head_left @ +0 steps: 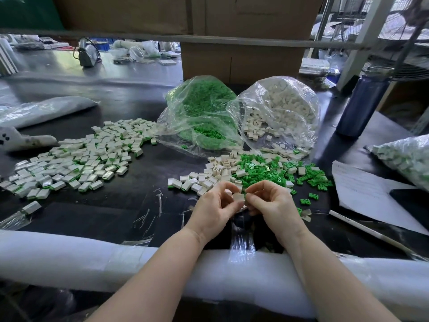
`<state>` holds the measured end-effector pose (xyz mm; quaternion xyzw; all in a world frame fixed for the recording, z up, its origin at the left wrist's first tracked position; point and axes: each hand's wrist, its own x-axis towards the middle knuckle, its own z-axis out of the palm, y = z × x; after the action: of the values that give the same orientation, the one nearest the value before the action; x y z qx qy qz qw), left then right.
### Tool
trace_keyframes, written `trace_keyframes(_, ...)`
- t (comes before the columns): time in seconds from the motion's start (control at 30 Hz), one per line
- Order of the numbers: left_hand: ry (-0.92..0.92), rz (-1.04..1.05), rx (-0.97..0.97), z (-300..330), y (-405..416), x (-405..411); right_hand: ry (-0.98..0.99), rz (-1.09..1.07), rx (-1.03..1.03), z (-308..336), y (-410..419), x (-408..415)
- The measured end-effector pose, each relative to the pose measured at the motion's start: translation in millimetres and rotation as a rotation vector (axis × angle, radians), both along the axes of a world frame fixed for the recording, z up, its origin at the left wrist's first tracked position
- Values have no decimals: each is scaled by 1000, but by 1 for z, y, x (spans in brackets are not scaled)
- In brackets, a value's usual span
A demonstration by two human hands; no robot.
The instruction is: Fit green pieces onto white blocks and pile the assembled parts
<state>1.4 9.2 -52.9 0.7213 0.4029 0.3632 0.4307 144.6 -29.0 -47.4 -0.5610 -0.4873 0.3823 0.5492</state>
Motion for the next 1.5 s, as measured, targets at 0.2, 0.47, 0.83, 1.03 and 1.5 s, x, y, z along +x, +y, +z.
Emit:
trace_keyframes(0.2, 43, 69, 102, 1, 1, -2, 91, 48, -15, 3, -1, 1)
trace_keyframes(0.47, 26, -17, -41, 2, 2, -3, -42, 20, -58, 3, -1, -1)
trace_keyframes(0.83, 117, -22, 27, 2, -1, -6, -146, 41, -123, 4, -3, -2)
trace_keyframes(1.03, 133, -27, 24, 3, 0, -7, -144, 72, -111, 6, -4, 0)
trace_keyframes(1.5, -19, -21, -45, 9, -4, -3, 36, 29, -39, 5, -3, -2)
